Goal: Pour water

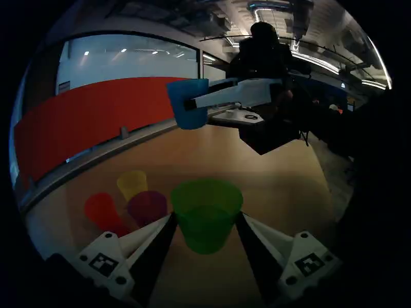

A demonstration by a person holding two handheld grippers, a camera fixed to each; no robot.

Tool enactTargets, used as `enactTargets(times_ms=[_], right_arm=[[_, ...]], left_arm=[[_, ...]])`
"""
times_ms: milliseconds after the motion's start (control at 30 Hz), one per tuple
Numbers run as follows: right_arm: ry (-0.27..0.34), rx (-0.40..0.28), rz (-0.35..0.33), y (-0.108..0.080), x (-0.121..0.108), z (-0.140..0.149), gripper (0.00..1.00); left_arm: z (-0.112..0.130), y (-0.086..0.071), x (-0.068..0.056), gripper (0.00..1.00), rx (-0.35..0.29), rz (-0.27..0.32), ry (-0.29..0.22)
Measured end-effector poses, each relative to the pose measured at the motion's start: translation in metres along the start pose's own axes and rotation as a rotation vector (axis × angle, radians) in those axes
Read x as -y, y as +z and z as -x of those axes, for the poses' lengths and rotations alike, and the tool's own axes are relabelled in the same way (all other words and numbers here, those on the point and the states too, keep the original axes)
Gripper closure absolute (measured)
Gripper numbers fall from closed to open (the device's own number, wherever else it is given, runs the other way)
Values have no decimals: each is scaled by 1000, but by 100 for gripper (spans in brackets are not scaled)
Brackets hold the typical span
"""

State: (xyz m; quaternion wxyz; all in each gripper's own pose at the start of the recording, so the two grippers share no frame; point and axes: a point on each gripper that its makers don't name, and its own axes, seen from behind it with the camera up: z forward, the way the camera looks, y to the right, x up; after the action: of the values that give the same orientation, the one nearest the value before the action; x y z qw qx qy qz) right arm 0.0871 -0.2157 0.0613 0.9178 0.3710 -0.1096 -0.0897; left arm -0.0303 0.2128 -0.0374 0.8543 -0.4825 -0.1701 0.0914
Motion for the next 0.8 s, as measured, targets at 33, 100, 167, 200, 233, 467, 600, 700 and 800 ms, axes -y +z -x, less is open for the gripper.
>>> enactTargets(times_ms=[33,100,167,200,233,467,600,700,800], right_arm=[[-1,3,0,0,0,2,14],[-2,10,0,1,-1,7,14],[-5,16,0,3,-2,12,14],[-6,19,1,3,-2,14,14],[-7,21,3,4,-3,16,14],[-15,48,8,7,-5,35,14],[-14,73,10,10,-6,46,14],[-13,85,6,11,-6,52,14],[-10,94,-1,13,-5,57,14]], left_arm=[[2,0,0,18,9,0,2],[7,2,0,18,27,0,5],[12,3,1,18,47,-1,5],[15,4,1,18,55,-2,5],[17,4,2,18,63,-4,5],[34,8,8,18,118,-12,3],[40,9,7,18,142,-3,3],[44,10,7,18,160,0,4],[49,11,8,18,178,0,4]])
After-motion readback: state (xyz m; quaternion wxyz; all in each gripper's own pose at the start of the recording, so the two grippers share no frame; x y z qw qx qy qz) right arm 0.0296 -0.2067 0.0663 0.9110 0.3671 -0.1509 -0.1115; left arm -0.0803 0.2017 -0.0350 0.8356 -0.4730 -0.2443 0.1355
